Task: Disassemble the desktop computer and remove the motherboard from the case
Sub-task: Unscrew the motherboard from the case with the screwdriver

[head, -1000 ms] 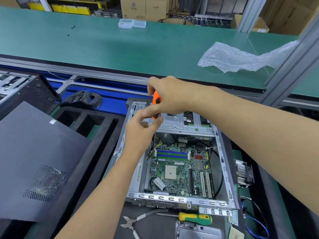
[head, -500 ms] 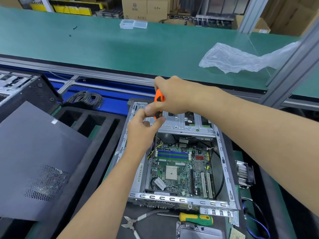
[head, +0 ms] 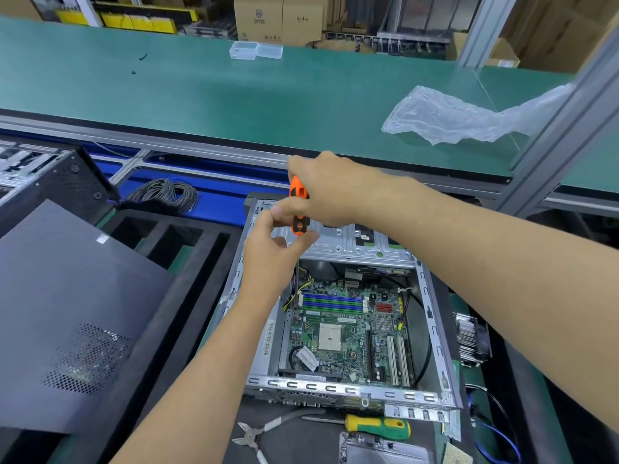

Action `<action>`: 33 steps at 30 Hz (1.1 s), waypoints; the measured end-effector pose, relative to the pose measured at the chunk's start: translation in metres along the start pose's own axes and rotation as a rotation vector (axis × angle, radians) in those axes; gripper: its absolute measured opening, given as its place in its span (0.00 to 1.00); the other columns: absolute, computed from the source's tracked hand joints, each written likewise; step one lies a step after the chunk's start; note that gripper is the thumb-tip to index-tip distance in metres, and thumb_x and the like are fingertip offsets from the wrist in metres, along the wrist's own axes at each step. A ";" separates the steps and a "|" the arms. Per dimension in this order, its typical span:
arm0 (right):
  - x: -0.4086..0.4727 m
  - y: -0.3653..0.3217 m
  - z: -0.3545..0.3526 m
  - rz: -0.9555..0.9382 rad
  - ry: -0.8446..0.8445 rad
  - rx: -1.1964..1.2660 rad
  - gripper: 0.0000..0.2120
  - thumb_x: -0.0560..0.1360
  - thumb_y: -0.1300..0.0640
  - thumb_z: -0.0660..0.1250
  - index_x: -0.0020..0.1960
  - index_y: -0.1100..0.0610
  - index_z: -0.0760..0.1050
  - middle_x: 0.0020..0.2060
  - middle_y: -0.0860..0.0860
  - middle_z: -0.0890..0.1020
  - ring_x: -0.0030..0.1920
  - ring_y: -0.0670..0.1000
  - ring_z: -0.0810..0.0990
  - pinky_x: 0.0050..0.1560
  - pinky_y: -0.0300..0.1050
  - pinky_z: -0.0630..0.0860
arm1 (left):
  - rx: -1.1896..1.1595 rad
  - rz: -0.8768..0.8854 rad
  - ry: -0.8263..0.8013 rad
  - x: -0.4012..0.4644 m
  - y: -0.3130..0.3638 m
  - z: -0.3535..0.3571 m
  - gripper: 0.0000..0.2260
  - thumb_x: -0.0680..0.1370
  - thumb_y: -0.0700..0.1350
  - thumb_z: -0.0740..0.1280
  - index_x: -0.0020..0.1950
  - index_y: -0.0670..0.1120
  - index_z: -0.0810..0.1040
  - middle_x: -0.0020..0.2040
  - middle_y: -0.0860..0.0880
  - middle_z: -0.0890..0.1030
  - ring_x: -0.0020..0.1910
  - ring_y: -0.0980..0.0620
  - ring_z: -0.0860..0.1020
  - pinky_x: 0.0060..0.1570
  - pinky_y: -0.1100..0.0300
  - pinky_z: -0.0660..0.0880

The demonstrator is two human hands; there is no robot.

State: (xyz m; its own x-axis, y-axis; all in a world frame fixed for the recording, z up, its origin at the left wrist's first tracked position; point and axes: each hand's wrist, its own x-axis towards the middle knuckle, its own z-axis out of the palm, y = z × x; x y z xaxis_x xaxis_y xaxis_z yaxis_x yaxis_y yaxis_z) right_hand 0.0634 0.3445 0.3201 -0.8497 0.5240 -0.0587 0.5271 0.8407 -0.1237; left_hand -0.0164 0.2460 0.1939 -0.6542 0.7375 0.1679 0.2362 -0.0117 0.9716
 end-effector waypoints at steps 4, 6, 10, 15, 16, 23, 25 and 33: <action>0.002 0.002 -0.004 -0.048 -0.072 0.100 0.11 0.76 0.48 0.65 0.54 0.49 0.68 0.42 0.47 0.71 0.40 0.52 0.76 0.33 0.46 0.68 | 0.012 0.011 -0.072 -0.004 -0.007 -0.004 0.14 0.77 0.50 0.70 0.63 0.53 0.77 0.42 0.50 0.81 0.24 0.55 0.63 0.28 0.59 0.66; 0.001 0.002 -0.006 -0.058 -0.103 0.133 0.12 0.74 0.51 0.66 0.54 0.48 0.67 0.42 0.46 0.72 0.41 0.51 0.76 0.35 0.46 0.70 | 0.023 0.021 -0.087 -0.004 -0.010 -0.005 0.12 0.79 0.48 0.68 0.62 0.50 0.79 0.30 0.47 0.76 0.22 0.56 0.59 0.26 0.62 0.61; -0.001 0.002 -0.003 -0.013 -0.048 0.084 0.23 0.73 0.34 0.64 0.54 0.51 0.65 0.42 0.49 0.71 0.38 0.51 0.74 0.35 0.48 0.71 | 0.018 -0.008 -0.003 -0.001 -0.006 -0.002 0.09 0.73 0.48 0.74 0.51 0.51 0.79 0.40 0.60 0.79 0.24 0.58 0.63 0.26 0.68 0.65; 0.001 0.000 -0.002 -0.050 0.025 -0.032 0.17 0.77 0.43 0.65 0.56 0.54 0.68 0.38 0.48 0.66 0.34 0.48 0.68 0.29 0.44 0.60 | -0.007 0.038 -0.019 -0.001 -0.004 -0.002 0.12 0.75 0.49 0.72 0.57 0.53 0.77 0.48 0.60 0.81 0.23 0.56 0.62 0.28 0.64 0.66; 0.001 0.000 -0.002 -0.070 0.009 0.013 0.15 0.76 0.46 0.67 0.56 0.53 0.68 0.38 0.47 0.67 0.35 0.48 0.70 0.29 0.44 0.61 | 0.002 0.064 -0.039 -0.002 -0.005 -0.002 0.11 0.77 0.49 0.70 0.59 0.53 0.77 0.44 0.59 0.81 0.22 0.56 0.61 0.26 0.63 0.63; 0.001 0.002 -0.002 -0.046 -0.031 0.065 0.21 0.75 0.40 0.67 0.57 0.52 0.65 0.46 0.51 0.71 0.41 0.51 0.72 0.36 0.49 0.70 | 0.023 0.083 -0.008 0.000 0.000 0.000 0.10 0.74 0.46 0.74 0.53 0.51 0.79 0.35 0.60 0.77 0.25 0.55 0.61 0.28 0.65 0.65; 0.001 0.002 0.001 -0.014 -0.002 0.008 0.20 0.76 0.39 0.66 0.56 0.53 0.67 0.42 0.50 0.69 0.37 0.50 0.71 0.31 0.46 0.64 | 0.025 0.075 -0.018 0.001 0.001 0.001 0.13 0.72 0.46 0.75 0.55 0.51 0.78 0.38 0.58 0.77 0.25 0.55 0.62 0.29 0.62 0.65; 0.001 0.006 -0.003 -0.110 -0.115 0.146 0.19 0.73 0.52 0.73 0.57 0.48 0.66 0.50 0.49 0.74 0.49 0.53 0.73 0.44 0.49 0.74 | 0.039 0.046 -0.053 -0.001 -0.010 0.003 0.06 0.75 0.45 0.71 0.48 0.55 0.79 0.23 0.54 0.64 0.24 0.55 0.59 0.26 0.62 0.58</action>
State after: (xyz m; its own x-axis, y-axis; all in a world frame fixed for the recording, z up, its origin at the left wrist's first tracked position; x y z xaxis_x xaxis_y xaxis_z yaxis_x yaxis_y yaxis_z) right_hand 0.0657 0.3509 0.3219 -0.9025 0.4042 -0.1484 0.4303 0.8590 -0.2775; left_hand -0.0161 0.2477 0.1838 -0.6033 0.7714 0.2026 0.2942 -0.0209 0.9555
